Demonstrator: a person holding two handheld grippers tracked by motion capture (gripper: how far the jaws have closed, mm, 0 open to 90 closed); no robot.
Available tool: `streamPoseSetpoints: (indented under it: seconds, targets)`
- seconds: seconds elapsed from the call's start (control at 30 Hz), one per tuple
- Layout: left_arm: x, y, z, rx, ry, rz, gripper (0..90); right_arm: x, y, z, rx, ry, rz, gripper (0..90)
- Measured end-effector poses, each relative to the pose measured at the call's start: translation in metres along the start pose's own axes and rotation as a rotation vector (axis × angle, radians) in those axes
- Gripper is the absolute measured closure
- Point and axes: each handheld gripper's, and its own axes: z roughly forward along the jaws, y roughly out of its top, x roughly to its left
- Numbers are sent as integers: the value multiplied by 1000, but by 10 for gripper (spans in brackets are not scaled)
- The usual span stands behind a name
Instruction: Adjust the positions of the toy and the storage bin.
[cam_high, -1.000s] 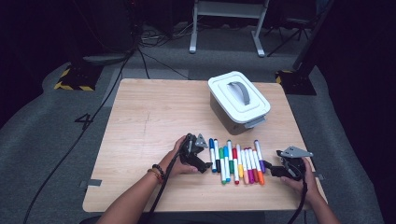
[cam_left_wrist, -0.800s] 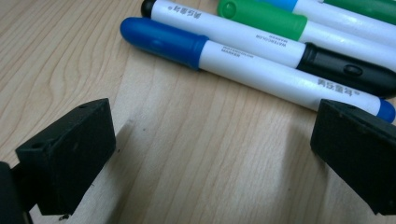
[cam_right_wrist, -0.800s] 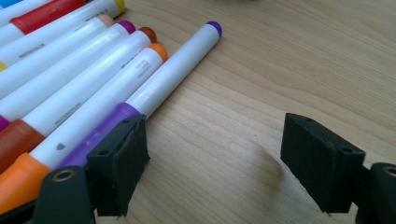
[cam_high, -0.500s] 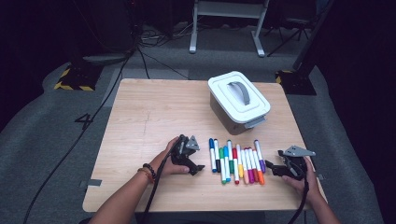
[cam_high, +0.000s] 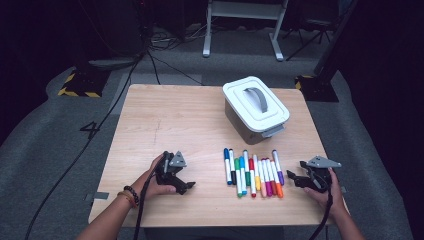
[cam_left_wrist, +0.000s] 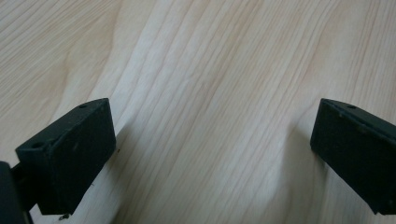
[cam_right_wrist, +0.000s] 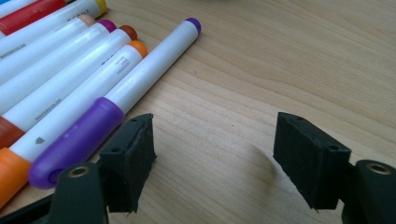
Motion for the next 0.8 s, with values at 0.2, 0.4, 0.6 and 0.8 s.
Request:
streamPoseSetpoints:
  seconds: [0.2,0.4,0.6,0.8]
  targets:
    - [4,-16,-14,1,16,-19,5,-2,4,-4,-27,-1,-1,296]
    - [5,-22,-20,3,23,-23,5,-4,16,-10,-58,2,7,294]
    - [6,-25,-22,2,25,-28,5,-3,27,-13,-64,31,-17,327]
    - [7,-26,-23,2,18,-23,4,-5,37,-16,-80,44,-30,342]
